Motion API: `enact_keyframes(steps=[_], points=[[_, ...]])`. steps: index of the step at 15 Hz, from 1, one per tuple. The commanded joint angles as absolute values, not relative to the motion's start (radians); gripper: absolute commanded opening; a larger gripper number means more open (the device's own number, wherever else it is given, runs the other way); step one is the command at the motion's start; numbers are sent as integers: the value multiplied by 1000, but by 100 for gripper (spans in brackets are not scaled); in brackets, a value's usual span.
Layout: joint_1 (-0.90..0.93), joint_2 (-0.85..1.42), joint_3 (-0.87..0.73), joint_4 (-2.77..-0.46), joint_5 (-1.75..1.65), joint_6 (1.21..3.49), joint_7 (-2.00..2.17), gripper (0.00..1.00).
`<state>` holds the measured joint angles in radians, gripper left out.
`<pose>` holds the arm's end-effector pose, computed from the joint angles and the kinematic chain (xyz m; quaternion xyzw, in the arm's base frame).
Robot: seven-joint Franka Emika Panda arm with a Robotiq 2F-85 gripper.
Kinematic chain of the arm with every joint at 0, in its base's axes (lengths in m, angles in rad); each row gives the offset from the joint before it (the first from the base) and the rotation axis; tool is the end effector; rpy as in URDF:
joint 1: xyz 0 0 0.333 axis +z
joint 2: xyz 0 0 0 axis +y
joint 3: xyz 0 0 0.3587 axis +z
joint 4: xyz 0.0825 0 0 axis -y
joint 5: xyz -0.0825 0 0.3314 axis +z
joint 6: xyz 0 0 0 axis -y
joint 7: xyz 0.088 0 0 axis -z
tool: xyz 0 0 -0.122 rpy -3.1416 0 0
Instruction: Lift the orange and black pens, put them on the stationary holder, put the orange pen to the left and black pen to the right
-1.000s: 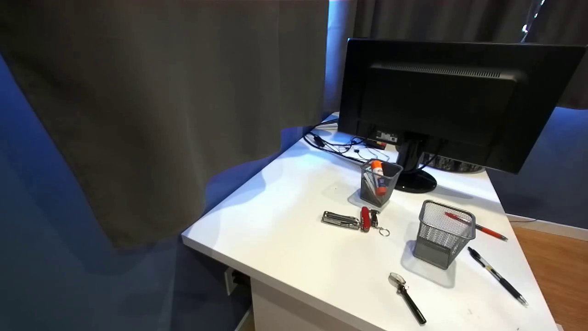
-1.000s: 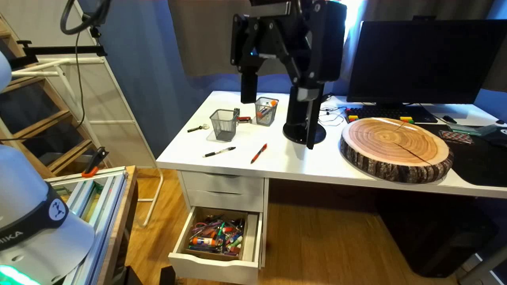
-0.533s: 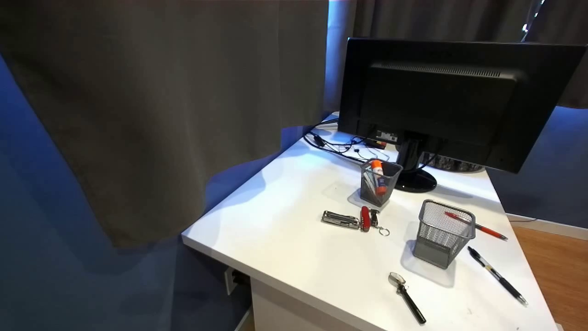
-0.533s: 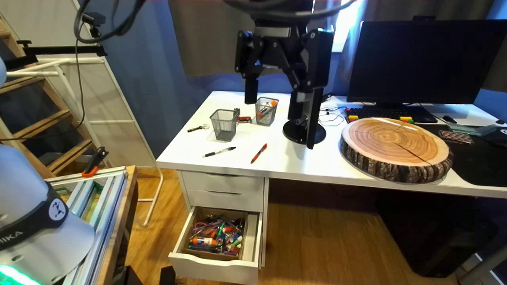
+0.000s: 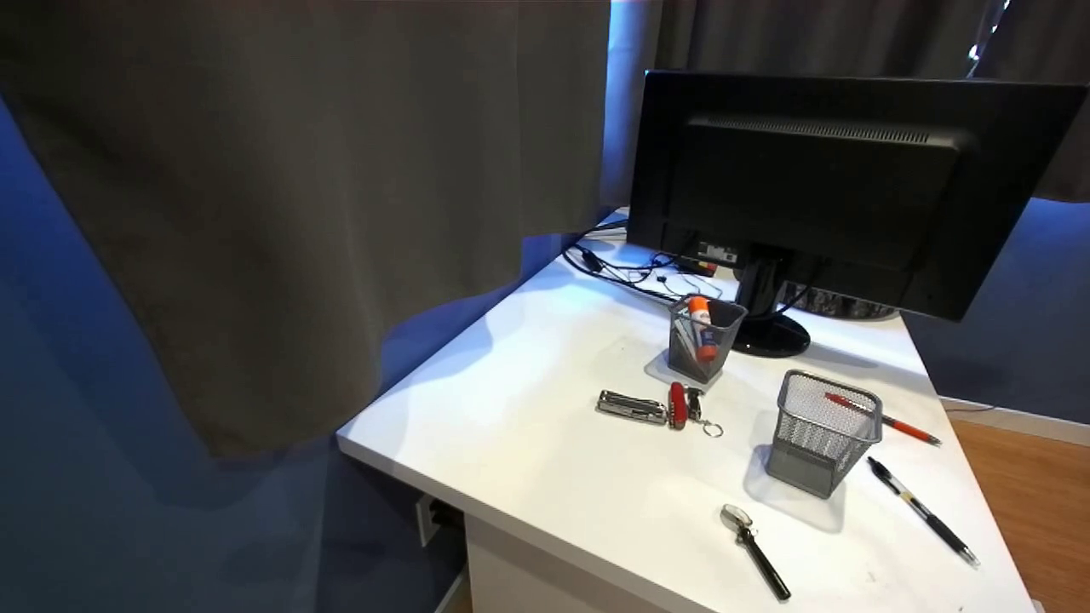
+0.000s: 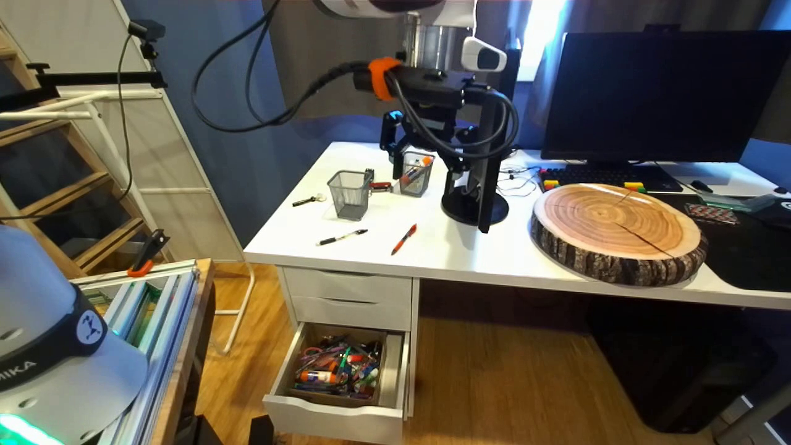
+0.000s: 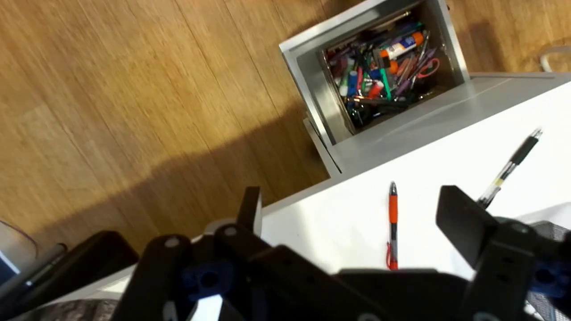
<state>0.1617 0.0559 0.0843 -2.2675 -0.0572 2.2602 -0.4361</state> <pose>0.4670 0.1146 0.3930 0.9353 0.3520 -0.0331 0.0161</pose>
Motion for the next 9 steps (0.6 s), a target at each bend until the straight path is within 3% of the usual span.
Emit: enact_keyframes(steps=[1,9], points=[[142,179,129,-2209,33,2349,-538,100],[117,280,172,-2209,-5,2359,-585,100]])
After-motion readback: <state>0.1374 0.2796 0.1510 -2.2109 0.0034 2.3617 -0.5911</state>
